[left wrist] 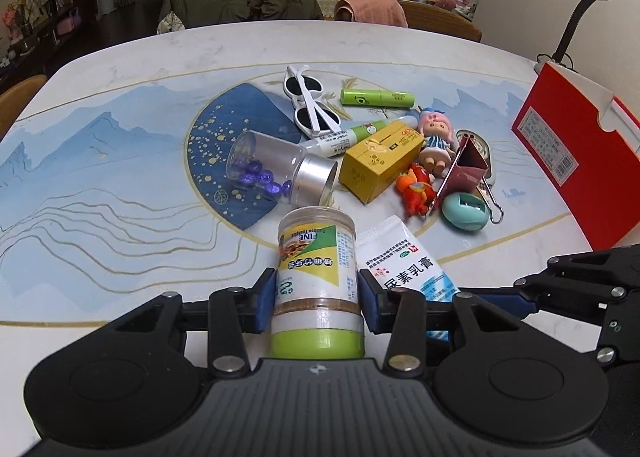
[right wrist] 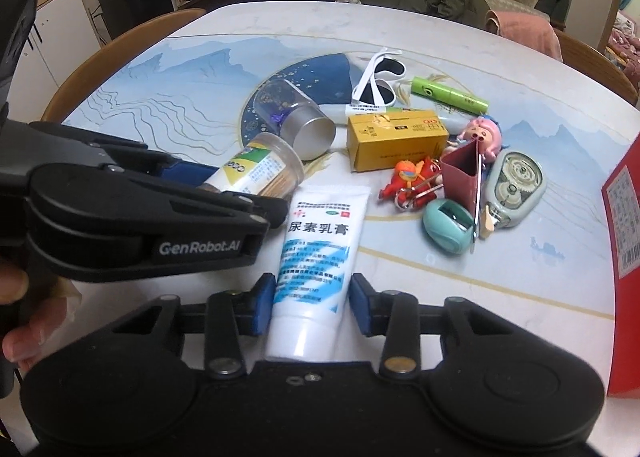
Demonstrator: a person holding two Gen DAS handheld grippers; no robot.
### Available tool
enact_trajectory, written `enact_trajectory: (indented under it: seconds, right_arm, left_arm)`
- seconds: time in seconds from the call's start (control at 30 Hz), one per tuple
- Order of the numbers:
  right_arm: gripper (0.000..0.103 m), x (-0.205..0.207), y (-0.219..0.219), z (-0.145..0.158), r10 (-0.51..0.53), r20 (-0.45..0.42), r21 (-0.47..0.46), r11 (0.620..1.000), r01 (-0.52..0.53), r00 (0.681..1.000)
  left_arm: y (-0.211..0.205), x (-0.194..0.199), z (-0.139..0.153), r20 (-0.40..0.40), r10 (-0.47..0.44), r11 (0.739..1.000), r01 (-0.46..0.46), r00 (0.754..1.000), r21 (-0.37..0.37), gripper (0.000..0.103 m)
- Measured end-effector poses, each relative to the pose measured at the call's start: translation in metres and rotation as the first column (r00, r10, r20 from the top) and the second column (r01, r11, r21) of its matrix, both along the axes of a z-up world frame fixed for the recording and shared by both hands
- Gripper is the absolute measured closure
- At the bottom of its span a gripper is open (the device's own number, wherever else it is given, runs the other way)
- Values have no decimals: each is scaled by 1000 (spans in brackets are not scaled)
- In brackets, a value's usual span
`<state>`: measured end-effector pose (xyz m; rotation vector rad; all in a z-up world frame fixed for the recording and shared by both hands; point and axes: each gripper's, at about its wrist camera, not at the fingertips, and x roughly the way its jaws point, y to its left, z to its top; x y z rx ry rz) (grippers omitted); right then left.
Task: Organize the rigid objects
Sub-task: 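Carry the jar and tube into the red shoebox with both tools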
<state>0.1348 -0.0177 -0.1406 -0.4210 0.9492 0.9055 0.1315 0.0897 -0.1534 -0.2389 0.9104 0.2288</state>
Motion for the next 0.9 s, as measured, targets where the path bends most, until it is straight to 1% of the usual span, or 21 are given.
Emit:
enact_trajectory:
  seconds: [0.23,0.37,0.67,0.9]
  right_arm:
    - [67,-5,-18,8,-50,-13,11,999,51,999]
    - [67,-10,-33,17,-92,-23,37,995,93,995]
    - [67,-18,-74,54,-183,-29,75,980,185,983]
    - [67,-17,-109,94,-259,-18,118,959,259,966]
  left_arm:
    - [-5,-15,9,-2,-10,1000,10,1000,-17,60]
    - [-11,-25,18,9,-24,999,24,1000,-35,60]
    - [-31,-37,51,47,-95,994,98,994,-58,60]
    - [-55,-37,85,106,-168,982,176,980,-63,60]
